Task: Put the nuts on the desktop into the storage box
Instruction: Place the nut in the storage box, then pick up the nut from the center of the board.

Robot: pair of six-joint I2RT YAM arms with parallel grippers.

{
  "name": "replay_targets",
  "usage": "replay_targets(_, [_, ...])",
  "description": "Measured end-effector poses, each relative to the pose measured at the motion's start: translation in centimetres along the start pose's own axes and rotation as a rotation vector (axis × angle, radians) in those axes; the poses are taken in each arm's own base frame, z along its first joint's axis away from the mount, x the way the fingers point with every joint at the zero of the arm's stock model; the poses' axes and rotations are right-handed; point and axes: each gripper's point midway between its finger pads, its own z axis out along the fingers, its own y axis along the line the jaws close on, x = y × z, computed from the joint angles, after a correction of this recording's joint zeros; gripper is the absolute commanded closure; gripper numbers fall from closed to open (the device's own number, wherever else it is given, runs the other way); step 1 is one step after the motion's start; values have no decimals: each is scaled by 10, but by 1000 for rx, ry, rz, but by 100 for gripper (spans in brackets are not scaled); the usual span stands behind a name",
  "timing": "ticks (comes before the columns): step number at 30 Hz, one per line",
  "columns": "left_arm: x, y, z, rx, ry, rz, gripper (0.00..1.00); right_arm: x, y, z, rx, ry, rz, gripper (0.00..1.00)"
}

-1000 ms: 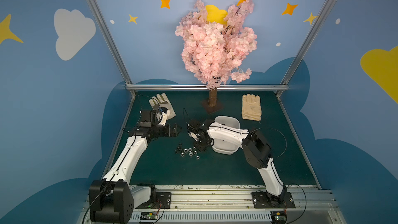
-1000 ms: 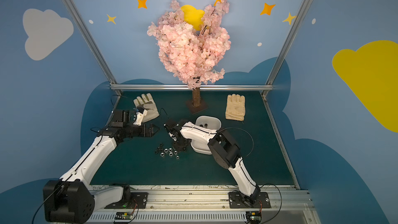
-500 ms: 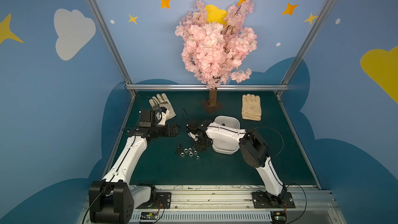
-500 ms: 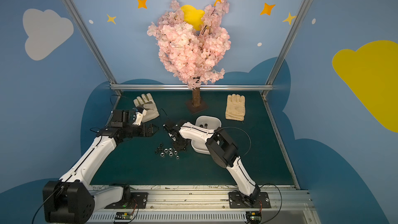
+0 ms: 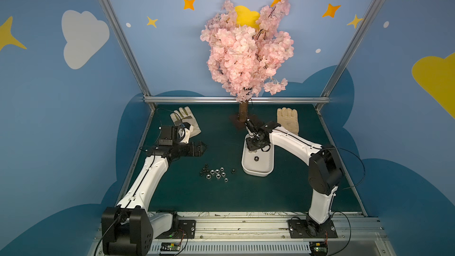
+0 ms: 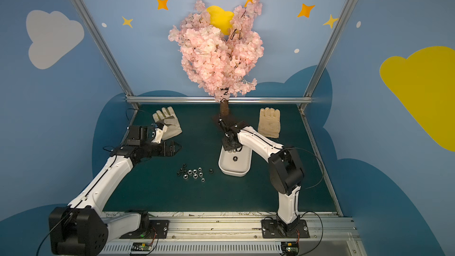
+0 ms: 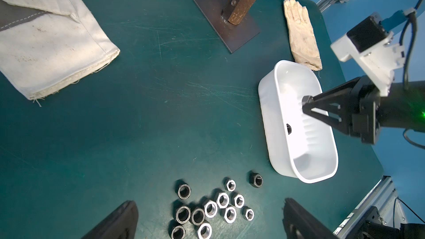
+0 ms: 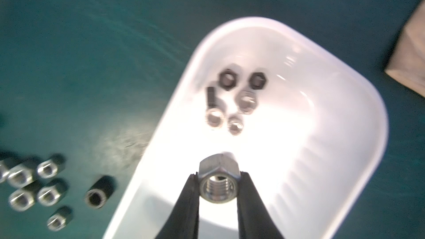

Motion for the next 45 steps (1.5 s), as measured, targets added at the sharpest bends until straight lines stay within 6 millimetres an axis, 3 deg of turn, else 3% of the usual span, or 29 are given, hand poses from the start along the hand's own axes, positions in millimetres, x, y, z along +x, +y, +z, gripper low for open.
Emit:
replay_targets(3, [0, 0, 0, 0, -2, 1, 0, 14, -26, 13, 38, 57, 59, 81])
replay_targets(8, [0, 0, -1, 0, -3, 1, 0, 19, -45, 24, 57, 99, 110, 77])
replay_targets(17, [-1, 0, -1, -3, -3, 2, 0, 26, -40, 45, 49, 154, 105, 58])
replay_targets(24, [-1, 0, -1, -3, -3, 2, 0, 21, -31, 39, 60, 131, 76, 56])
replay_targets(27, [-1, 0, -1, -3, -3, 2, 0, 21, -9, 27, 43, 106, 14, 55])
replay_targets(35, [-1, 0, -1, -3, -3, -2, 0, 25, 84, -24, -108, 0, -226, 48])
replay_targets(41, [-1, 0, -1, -3, -3, -3, 0, 39, 118, -30, -159, 3, -340, 44])
replay_targets(45, [-1, 0, -1, -3, -3, -3, 0, 41, 137, -19, -184, 28, -387, 43])
